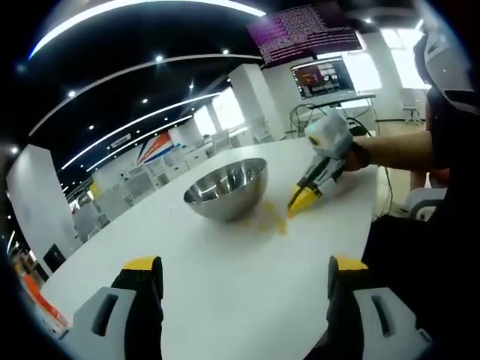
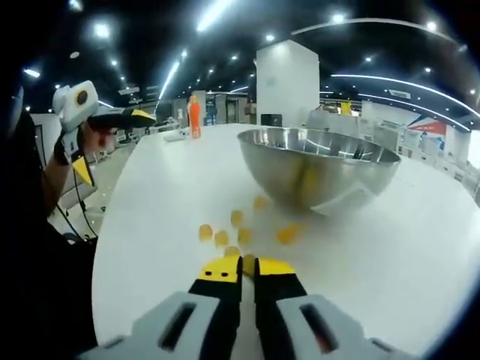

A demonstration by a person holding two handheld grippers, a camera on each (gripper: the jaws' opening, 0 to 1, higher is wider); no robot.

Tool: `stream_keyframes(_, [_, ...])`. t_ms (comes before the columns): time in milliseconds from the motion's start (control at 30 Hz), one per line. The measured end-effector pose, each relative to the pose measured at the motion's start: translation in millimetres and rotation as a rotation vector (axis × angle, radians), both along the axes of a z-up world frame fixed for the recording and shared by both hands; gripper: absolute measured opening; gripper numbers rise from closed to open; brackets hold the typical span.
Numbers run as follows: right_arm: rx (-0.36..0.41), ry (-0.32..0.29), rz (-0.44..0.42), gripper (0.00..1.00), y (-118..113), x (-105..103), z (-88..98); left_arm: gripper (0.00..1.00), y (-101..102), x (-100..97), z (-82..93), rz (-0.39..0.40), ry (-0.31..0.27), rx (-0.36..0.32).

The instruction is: Pick up the QQ candy scattered on the table and place it into the stainless steel bowl on the table

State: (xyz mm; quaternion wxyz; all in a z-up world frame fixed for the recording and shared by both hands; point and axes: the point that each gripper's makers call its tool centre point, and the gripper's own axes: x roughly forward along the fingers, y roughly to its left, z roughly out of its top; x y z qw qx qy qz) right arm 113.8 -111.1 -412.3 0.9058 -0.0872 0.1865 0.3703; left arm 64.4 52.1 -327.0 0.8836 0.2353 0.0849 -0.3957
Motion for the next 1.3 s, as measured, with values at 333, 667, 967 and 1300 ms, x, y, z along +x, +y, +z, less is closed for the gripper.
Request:
stream_keyframes(333, [0.017,-0.002,-0.008,0.06,-1.2,1.2,-0.9,0.92,-0.6,-0.5,0.8,-0.001,-0.002,-0.001])
stream_keyframes(667, [0.01,-0.024,0.006,0.06,-0.5,4.1,8.2,0.92,2.4,0.7,1.7,0.005,-0.006,0.004])
stream_keyframes(967, [-0.004,-0.07,0.03,0.05,7.7,-3.8,32.4,0.92,3.6,1.7,3.7,0.006,-0.012,-0.002])
stream_keyframes(1300, [-0.006,-0.087,0.044,0.05,11.2,-7.6,38.4,0.92,6.2,0.7,5.4,0.009,-0.016,-0.004])
